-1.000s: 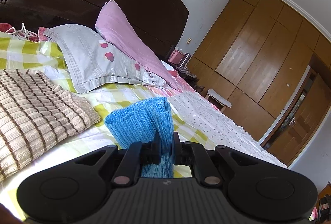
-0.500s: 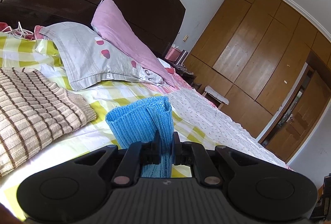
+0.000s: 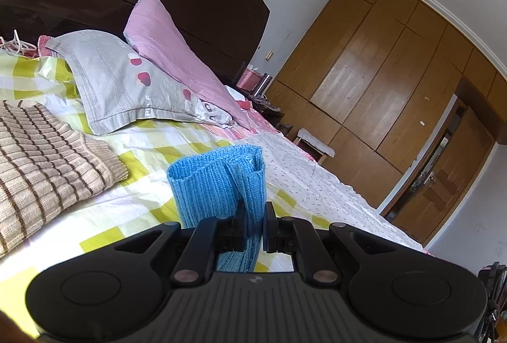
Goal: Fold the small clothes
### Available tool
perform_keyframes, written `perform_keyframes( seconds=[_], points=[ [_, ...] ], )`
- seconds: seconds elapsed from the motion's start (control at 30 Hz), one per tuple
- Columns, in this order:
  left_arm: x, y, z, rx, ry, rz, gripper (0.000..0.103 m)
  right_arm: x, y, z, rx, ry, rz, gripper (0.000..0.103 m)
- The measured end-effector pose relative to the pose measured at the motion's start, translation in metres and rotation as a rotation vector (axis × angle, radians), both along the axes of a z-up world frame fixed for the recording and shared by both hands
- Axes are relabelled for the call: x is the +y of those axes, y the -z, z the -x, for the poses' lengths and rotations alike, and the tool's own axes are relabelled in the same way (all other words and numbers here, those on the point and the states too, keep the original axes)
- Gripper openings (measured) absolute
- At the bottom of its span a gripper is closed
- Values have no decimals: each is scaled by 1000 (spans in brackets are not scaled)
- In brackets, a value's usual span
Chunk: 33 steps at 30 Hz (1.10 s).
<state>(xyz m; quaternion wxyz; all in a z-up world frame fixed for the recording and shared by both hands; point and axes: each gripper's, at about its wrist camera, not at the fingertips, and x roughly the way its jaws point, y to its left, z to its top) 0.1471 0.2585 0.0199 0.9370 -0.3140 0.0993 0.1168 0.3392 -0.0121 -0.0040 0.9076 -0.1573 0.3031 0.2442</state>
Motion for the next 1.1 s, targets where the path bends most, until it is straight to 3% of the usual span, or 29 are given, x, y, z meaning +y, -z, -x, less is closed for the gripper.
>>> perform_keyframes(
  seconds=[0.27,0.4,0.53,0.63,0.87,0.97,1.1],
  points=[
    [-31,2,-7,4,134,-42,15,21,-43,15,351,-206,-439,33],
    [-56,7,-14,34,236,-96,15,34,-56,14,430,-264,-544,47],
    [-77,10,-17,62,303,-168,15,43,-58,23,416,-284,-509,51],
    [-86,13,-18,71,361,-170,15,37,-53,28,446,-271,-497,52],
    [-106,13,-17,81,445,-254,15,33,-52,46,404,-324,-329,52],
    [-118,13,-15,82,504,-312,15,34,-52,50,393,-355,-218,57],
    [-140,14,-11,87,599,-423,15,22,-49,48,458,-346,-216,58]
  ],
)
